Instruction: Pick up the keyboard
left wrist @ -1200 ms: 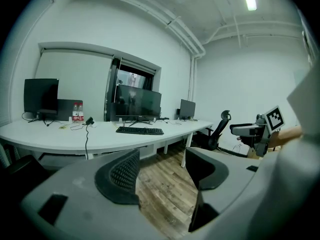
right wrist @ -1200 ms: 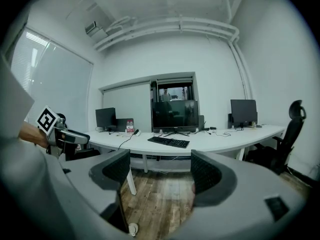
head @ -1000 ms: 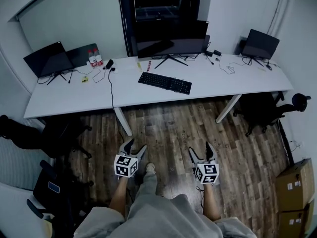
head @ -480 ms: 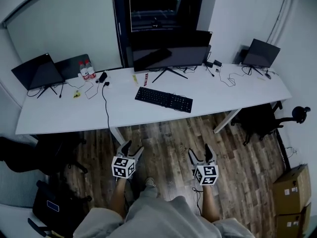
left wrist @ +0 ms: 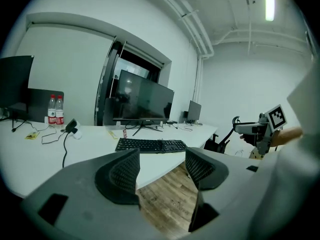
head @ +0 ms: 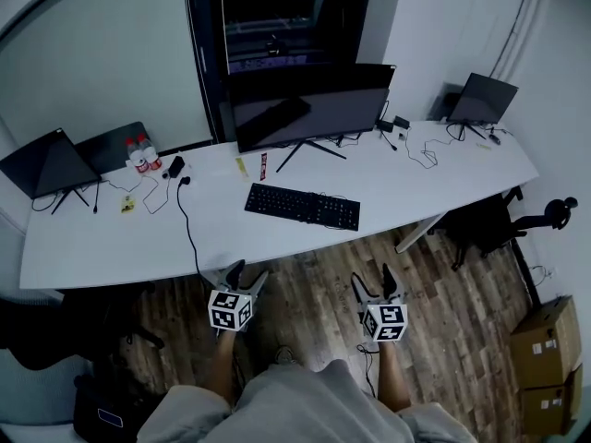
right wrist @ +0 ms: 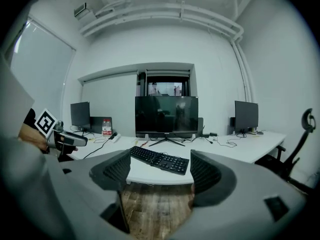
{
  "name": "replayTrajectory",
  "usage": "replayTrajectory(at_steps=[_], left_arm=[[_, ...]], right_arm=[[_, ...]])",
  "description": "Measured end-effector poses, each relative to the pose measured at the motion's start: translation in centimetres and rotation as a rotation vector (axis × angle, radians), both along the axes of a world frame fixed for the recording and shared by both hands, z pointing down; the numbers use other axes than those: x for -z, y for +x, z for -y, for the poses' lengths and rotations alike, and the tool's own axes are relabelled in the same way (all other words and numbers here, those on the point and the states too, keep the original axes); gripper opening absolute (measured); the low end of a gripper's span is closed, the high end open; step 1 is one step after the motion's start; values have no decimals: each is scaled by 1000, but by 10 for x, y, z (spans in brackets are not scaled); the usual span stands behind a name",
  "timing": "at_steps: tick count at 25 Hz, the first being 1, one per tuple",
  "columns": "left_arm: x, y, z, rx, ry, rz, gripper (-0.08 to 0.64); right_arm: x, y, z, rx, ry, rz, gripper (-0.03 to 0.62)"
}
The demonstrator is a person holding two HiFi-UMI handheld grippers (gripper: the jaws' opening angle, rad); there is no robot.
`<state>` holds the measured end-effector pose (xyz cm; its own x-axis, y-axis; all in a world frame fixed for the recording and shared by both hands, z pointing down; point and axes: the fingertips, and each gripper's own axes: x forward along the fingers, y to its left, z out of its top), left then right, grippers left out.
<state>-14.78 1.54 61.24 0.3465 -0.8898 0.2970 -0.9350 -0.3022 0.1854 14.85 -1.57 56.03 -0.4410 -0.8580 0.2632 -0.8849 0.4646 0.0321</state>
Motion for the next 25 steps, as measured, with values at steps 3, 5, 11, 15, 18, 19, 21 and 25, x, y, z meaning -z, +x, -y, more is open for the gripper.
replayTrajectory(at_steps=[3,5,11,15,18,19,21,25], left_arm=[[-6,-4,18,-23,-9,-7,284],[-9,-3,26,-41,-18,-9,283],[-17,3,43,-72,-33,-12,282],[-22,-1,52,-77,-44,-11,282],[-25,-6,61,-70,-47,-6,282],[-25,-8,64,-67,-48,-5,282],[-26,-11,73,-63,-49,-1,282],[-30,-18,96,-52,-60,1,282]], right_arm=[[-6,-7,10,-20,-14,-9,359],[-9,-8,13,-31,-26,-11,357],[-18,-7,21,-50,-37,-22,354],[-21,-9,31,-57,-43,-13,354],[-24,-11,42,-59,-44,-5,354],[-25,-12,45,-59,-45,-3,354],[-28,-14,55,-57,-50,2,354],[-36,-18,80,-56,-57,12,354]])
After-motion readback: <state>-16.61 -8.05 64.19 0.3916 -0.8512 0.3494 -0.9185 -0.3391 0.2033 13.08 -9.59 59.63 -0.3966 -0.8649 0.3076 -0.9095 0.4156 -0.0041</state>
